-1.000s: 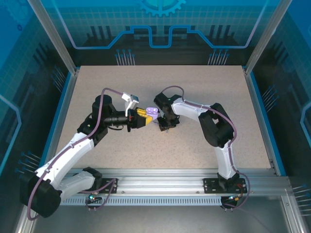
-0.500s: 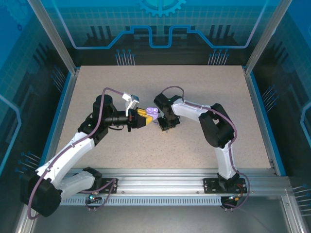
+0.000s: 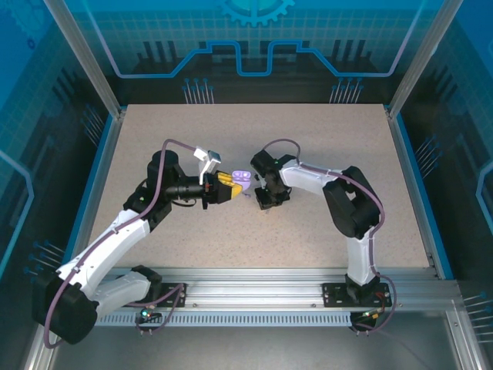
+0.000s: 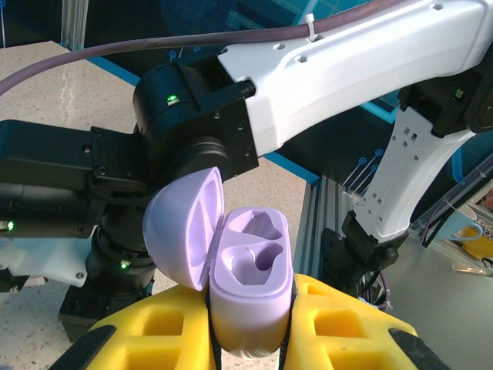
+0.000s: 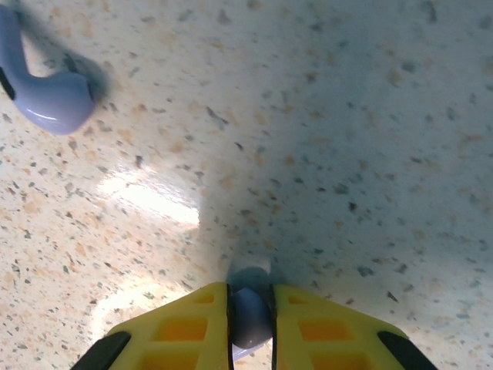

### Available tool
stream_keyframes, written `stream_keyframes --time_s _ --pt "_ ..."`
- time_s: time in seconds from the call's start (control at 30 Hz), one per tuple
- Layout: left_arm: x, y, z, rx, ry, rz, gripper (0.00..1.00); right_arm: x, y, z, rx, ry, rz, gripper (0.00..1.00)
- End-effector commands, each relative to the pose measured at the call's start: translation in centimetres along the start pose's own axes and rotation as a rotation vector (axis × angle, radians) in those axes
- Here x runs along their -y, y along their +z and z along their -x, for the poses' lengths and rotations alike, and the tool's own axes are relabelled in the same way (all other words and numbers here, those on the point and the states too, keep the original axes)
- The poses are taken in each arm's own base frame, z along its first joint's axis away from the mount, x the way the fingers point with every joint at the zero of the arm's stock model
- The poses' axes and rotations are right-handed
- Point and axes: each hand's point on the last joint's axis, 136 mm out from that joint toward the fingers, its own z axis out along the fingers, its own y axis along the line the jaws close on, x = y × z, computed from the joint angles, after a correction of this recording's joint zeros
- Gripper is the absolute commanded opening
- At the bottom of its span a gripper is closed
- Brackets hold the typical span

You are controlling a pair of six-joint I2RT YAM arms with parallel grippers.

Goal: Insert wireless bluetooth earbuds into charging case

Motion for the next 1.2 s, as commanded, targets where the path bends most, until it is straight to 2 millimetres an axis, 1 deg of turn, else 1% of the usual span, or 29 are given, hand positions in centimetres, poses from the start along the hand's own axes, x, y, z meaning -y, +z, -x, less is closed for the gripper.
stream_keyframes --time_s 0.0,0.23,0.4,0.53,0.6,0.73,0.83,0.93,1.0,1.17 --pt "-0.1 0.0 0.7 0.018 0.009 -0.002 0.20 0.4 -1.6 0.6 0.048 0.052 0.048 0.17" --pt "-0.9 0.4 0.3 0.006 -0.019 0.009 0.20 1.8 -2.7 1.2 0.110 0.115 0.098 0.17" --pt "-2.5 1.0 -0.4 -0.010 -0.072 0.054 0.20 2.9 -3.1 1.4 0.141 0.164 0.131 0.16" --pt "-4.3 1.7 -1.5 -0.035 -0.128 0.098 0.21 3.5 -3.6 1.6 0.172 0.189 0.152 0.16" --pt "-5.2 2.3 -2.5 -0.059 -0.172 0.108 0.20 3.6 -3.9 1.7 0.192 0.197 0.165 0.17" --pt "-6.4 3.5 -4.2 -0.076 -0.211 0.102 0.19 3.9 -5.0 1.9 0.236 0.216 0.199 0.16" --pt "-7.1 4.0 -5.1 -0.063 -0.229 0.095 0.19 4.1 -6.5 2.2 0.288 0.217 0.214 0.16" --pt "-7.6 4.6 -6.0 -0.078 -0.247 0.091 0.19 4.0 -8.8 2.7 0.364 0.210 0.239 0.16" --pt "-7.6 5.2 -6.5 -0.091 -0.255 0.078 0.19 3.7 -10.6 3.0 0.412 0.194 0.261 0.16" --pt "-8.2 6.3 -7.5 -0.119 -0.271 0.070 0.19 2.9 -13.8 3.4 0.499 0.156 0.299 0.16"
